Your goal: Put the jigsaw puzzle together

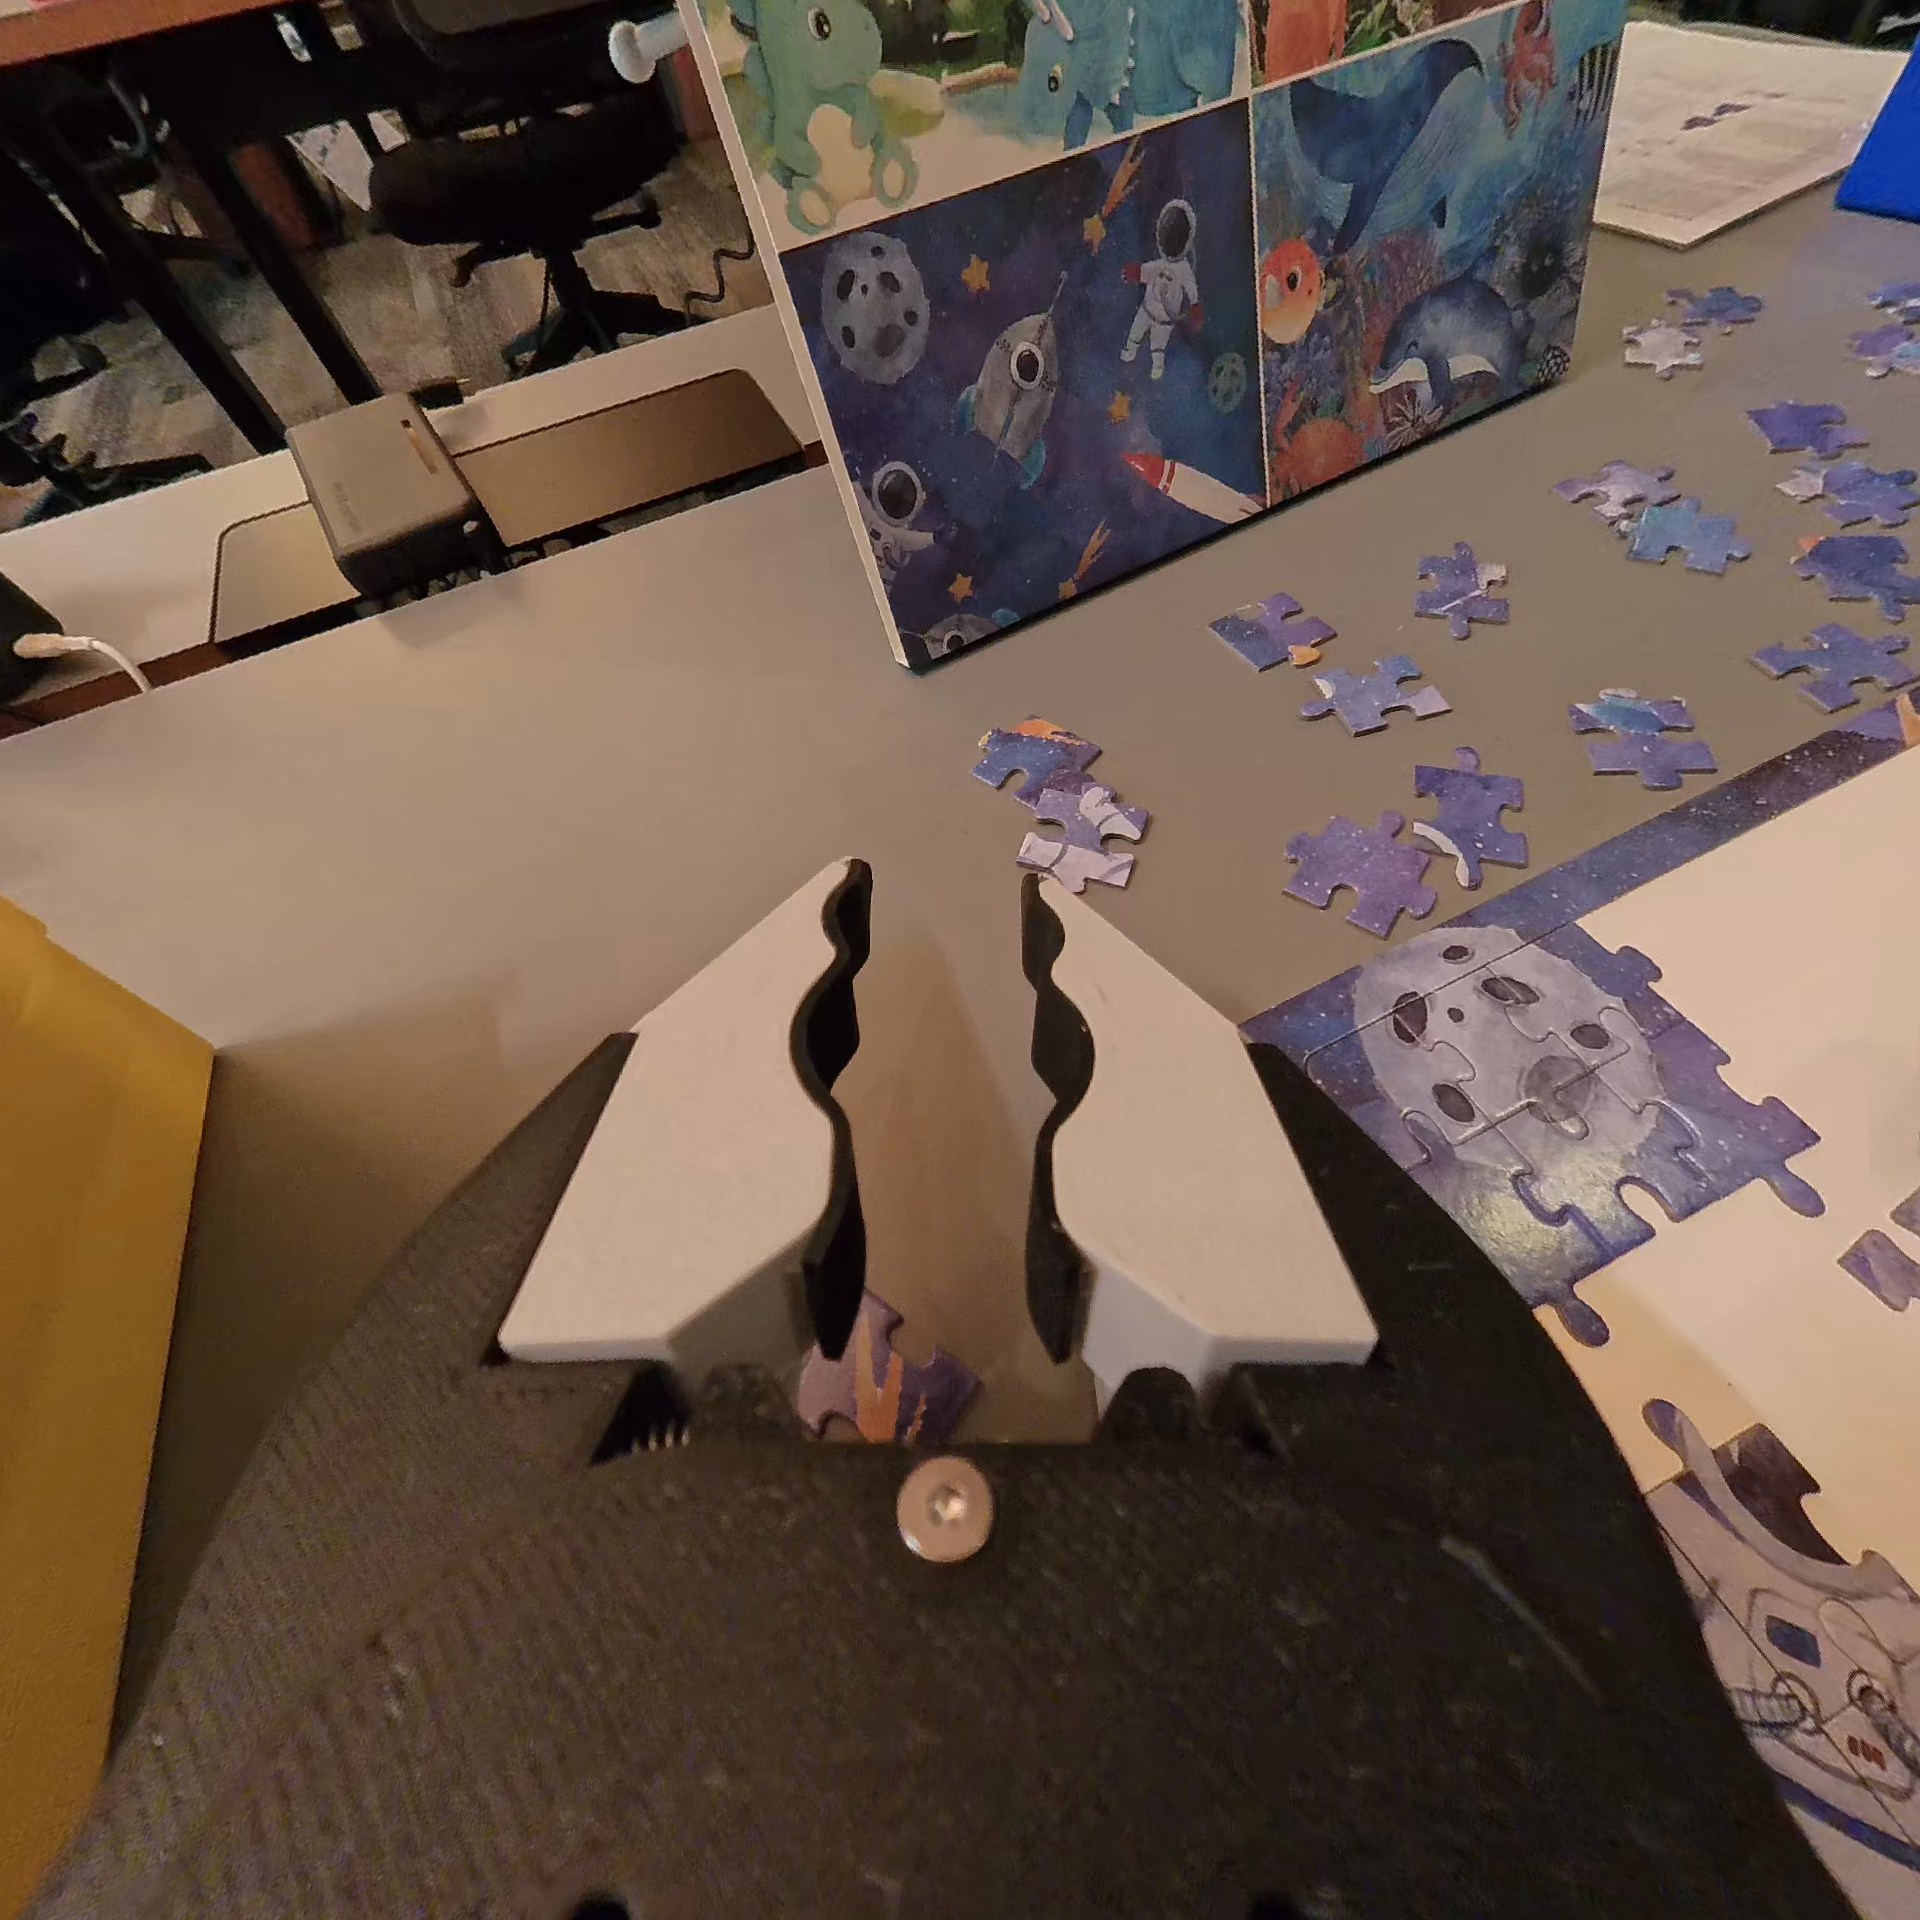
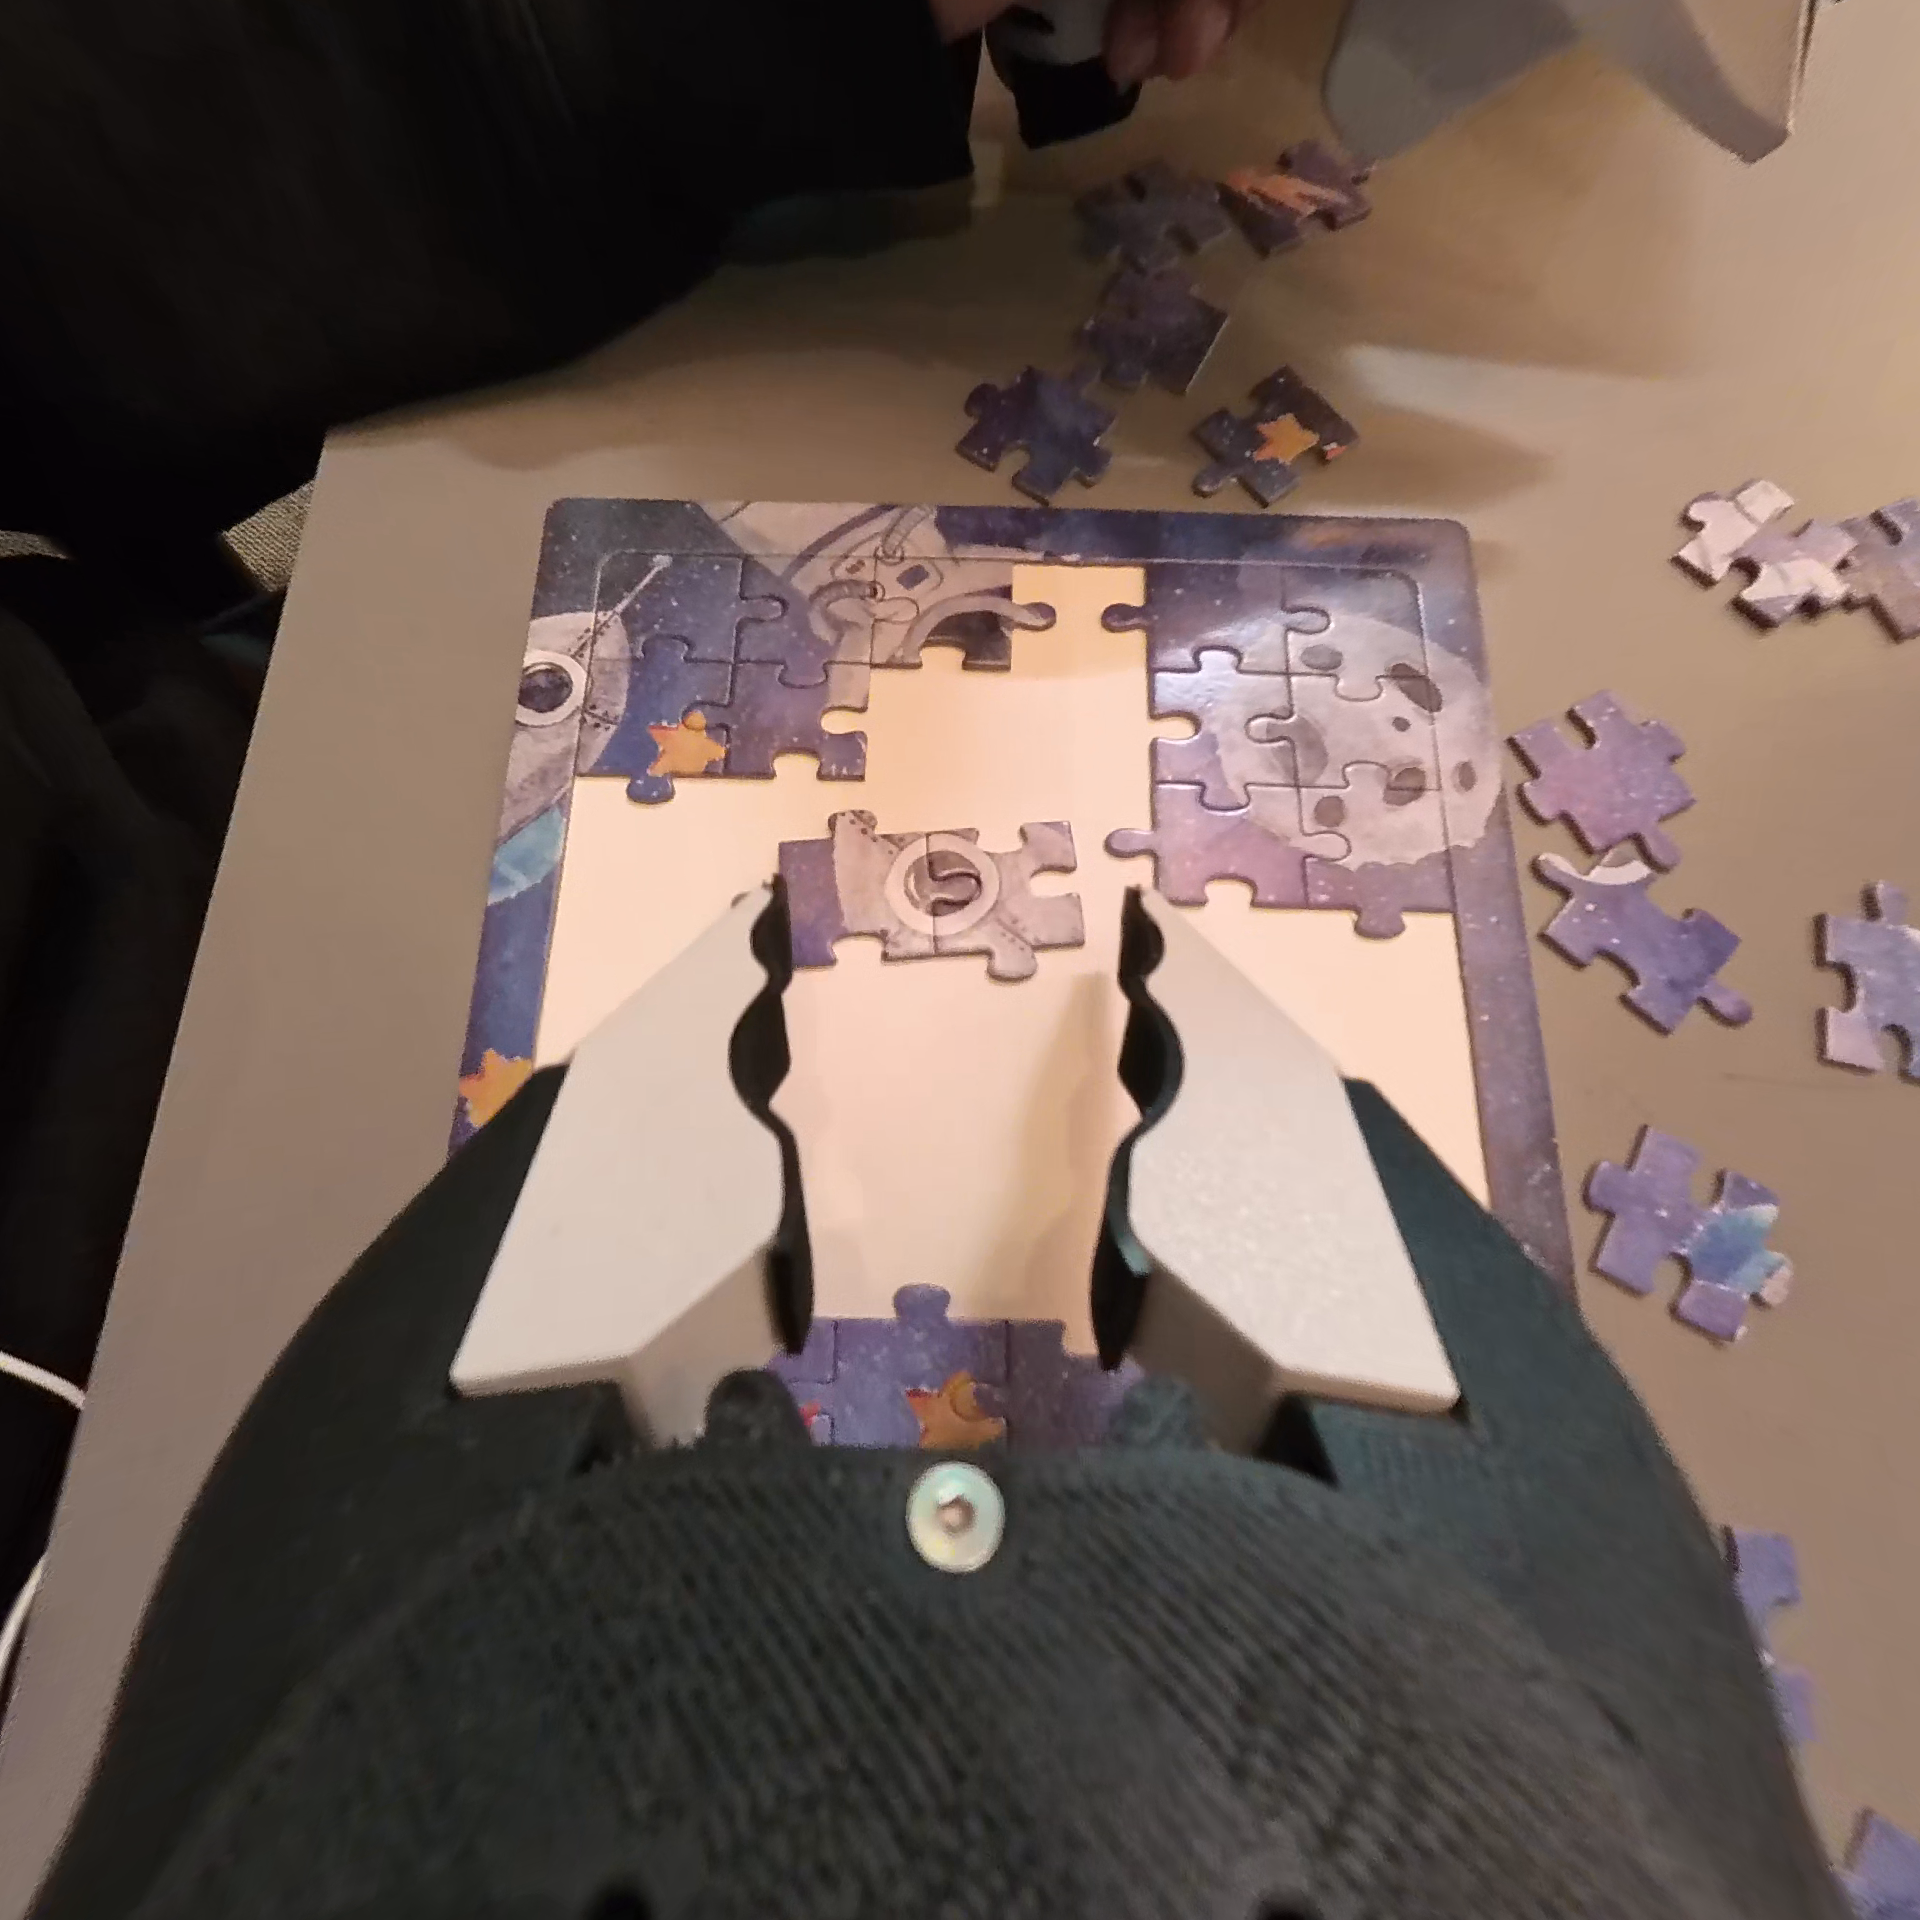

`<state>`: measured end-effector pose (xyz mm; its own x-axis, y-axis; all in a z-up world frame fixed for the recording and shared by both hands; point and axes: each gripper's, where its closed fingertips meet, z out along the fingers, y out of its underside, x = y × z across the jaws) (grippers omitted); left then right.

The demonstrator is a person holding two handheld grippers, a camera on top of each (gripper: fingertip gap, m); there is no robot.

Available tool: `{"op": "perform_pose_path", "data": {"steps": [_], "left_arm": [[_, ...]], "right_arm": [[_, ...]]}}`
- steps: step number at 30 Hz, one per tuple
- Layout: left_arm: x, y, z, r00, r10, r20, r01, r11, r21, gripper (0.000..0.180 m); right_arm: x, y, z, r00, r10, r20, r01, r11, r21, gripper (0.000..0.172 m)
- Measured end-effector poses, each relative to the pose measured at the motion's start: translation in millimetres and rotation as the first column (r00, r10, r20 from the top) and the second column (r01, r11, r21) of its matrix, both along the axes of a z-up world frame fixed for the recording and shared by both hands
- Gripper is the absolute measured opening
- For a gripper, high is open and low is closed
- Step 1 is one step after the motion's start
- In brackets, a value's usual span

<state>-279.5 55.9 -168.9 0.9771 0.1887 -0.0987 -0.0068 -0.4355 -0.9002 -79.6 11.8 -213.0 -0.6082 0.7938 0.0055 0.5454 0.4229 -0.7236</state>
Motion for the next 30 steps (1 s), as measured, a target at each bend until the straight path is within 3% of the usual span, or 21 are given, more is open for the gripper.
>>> {"op": "perform_pose_path", "data": {"steps": [12,17,30], "left_arm": [[0,0,0,1.0,0.001,0.0,-0.001,1.0,0.001,0.027],[0,0,0,1.0,0.001,0.001,-0.001,1.0,0.002,0.027],[0,-1,0,1.0,-0.001,0.003,0.001,1.0,0.002,0.028]], "right_arm": [[5,-4,-13,0.998,0.031,0.047,-0.033,0.999,0.022,0.068],[6,-2,-13,0.999,0.032,0.042,-0.033,0.999,0.019,0.061],[7,1,-10,0.999,0.025,0.04,-0.026,1.0,0.011,0.06]]}}
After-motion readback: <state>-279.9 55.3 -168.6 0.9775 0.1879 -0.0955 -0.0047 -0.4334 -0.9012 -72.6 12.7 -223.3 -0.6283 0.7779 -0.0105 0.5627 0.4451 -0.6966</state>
